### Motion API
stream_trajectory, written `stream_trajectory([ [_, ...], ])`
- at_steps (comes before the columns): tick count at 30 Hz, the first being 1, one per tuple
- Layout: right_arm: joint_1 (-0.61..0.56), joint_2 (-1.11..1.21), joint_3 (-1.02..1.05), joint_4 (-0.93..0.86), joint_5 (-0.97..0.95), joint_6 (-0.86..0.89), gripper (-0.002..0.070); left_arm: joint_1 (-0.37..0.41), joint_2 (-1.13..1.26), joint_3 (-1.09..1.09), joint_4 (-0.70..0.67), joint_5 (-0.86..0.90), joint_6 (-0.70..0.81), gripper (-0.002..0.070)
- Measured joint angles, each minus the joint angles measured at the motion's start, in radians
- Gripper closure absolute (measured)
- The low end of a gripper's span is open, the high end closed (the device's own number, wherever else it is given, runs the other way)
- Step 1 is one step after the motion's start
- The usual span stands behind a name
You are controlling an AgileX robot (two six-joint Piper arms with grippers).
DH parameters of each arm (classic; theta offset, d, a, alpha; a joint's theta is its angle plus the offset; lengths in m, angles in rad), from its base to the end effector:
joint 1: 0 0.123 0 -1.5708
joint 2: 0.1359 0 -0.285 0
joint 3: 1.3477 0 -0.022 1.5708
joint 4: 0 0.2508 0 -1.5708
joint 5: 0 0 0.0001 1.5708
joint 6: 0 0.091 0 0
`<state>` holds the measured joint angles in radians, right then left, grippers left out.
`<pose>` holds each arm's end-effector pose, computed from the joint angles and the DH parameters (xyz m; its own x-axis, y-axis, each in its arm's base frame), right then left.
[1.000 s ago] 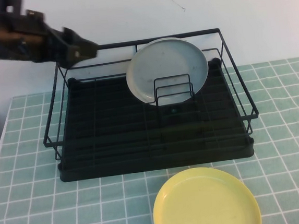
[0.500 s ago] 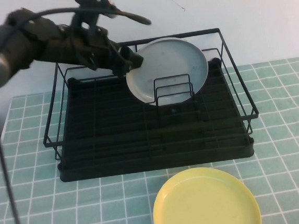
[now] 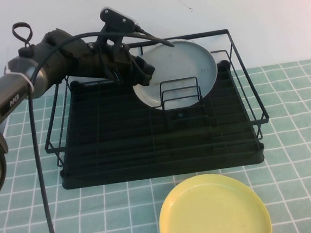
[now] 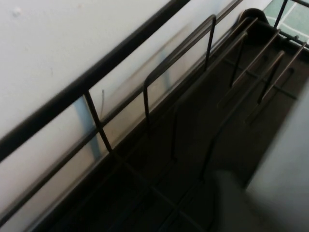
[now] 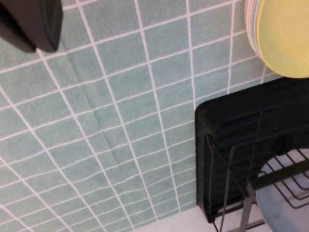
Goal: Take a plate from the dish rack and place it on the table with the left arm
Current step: Grasp the plate from the shelf
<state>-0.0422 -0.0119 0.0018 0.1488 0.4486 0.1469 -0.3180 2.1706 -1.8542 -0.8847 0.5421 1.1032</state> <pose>0.0502 0.0037 0.1735 -0.3315 0.2911 -0.8974 0.0767 0.9564 0.2819 0.4727 -0.1939 0.2520 -0.3336 0.3906 -0.8580 0.7296 0.6833 0.0275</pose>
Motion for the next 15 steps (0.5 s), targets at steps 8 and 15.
stream_trajectory([
  [8, 0.0, 0.0, 0.0, 0.0, 0.0, 0.0, 0.0678, 0.0, 0.005, -0.008, 0.001, -0.016, 0.009, 0.0597],
  [15, 0.0, 0.0, 0.0, 0.0, 0.0, 0.0, 0.0678, 0.0, -0.056, -0.008, 0.007, -0.012, 0.007, 0.0599],
])
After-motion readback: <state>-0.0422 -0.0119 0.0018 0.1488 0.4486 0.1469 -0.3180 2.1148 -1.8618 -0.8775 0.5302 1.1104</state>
